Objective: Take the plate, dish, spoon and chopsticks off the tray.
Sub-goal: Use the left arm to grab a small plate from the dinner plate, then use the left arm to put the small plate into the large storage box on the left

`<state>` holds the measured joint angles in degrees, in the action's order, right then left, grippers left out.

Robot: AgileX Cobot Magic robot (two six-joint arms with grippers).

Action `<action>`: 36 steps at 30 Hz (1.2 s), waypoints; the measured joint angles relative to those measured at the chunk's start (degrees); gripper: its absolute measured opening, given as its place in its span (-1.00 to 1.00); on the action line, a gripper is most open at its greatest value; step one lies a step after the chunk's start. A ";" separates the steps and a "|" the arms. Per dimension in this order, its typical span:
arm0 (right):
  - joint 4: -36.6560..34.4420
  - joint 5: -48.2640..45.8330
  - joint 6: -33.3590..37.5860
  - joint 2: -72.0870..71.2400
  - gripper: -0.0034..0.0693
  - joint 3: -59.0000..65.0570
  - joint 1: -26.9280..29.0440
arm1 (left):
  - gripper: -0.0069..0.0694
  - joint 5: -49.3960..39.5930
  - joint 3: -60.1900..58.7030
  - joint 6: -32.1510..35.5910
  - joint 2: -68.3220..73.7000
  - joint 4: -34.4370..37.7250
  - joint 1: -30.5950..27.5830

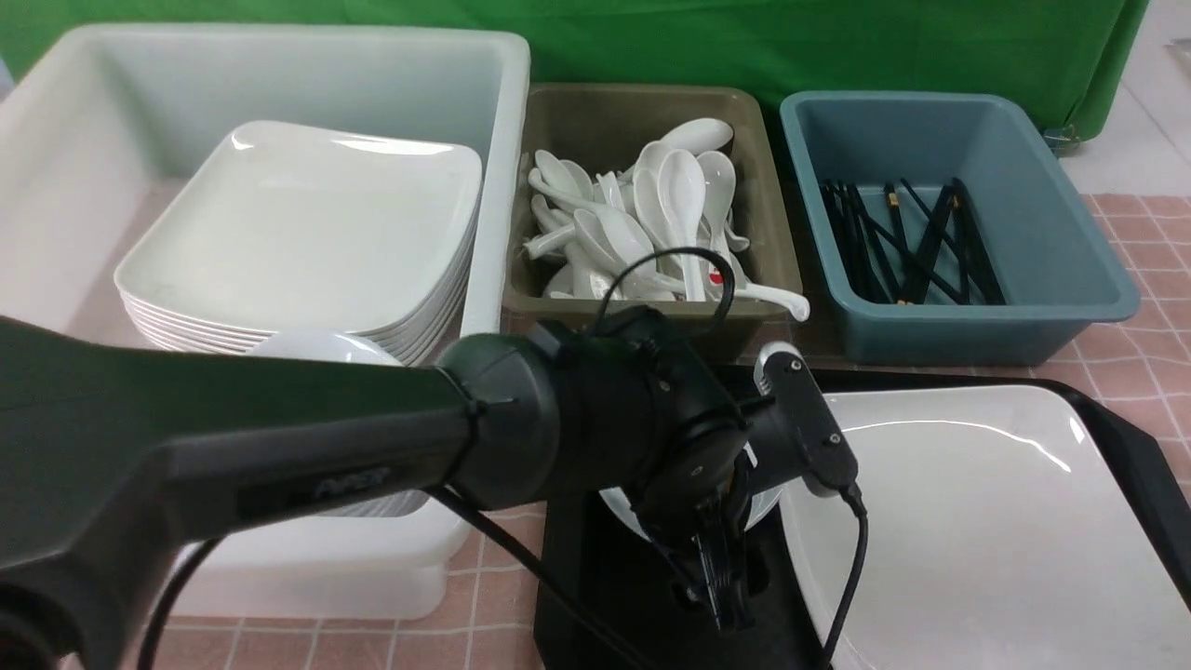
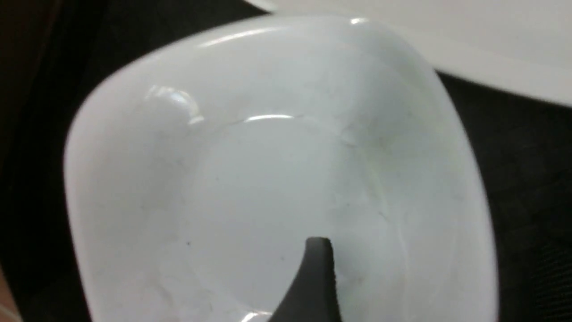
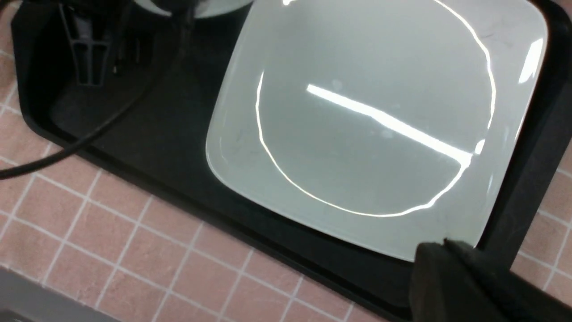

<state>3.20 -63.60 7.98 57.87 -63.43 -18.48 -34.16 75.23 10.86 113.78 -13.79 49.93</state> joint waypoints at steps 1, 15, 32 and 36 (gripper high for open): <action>-0.14 0.12 0.00 0.00 -0.82 0.00 0.00 | 0.69 0.06 0.00 -0.42 0.61 -0.93 0.00; -5.23 2.04 1.60 0.00 -0.82 -1.23 0.00 | -0.52 -1.61 2.04 -2.79 0.63 -1.76 0.11; -33.13 6.03 14.04 0.95 -0.82 -13.77 0.00 | -0.79 -25.37 15.88 -11.23 -27.21 -4.13 -0.87; -38.24 6.21 16.58 4.17 -0.82 -15.32 -0.94 | -0.79 -31.63 15.66 -14.37 -32.52 -6.94 -6.50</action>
<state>-35.04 -57.40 24.56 62.04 -78.75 -19.42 -65.79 90.89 -3.52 81.27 -20.74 43.44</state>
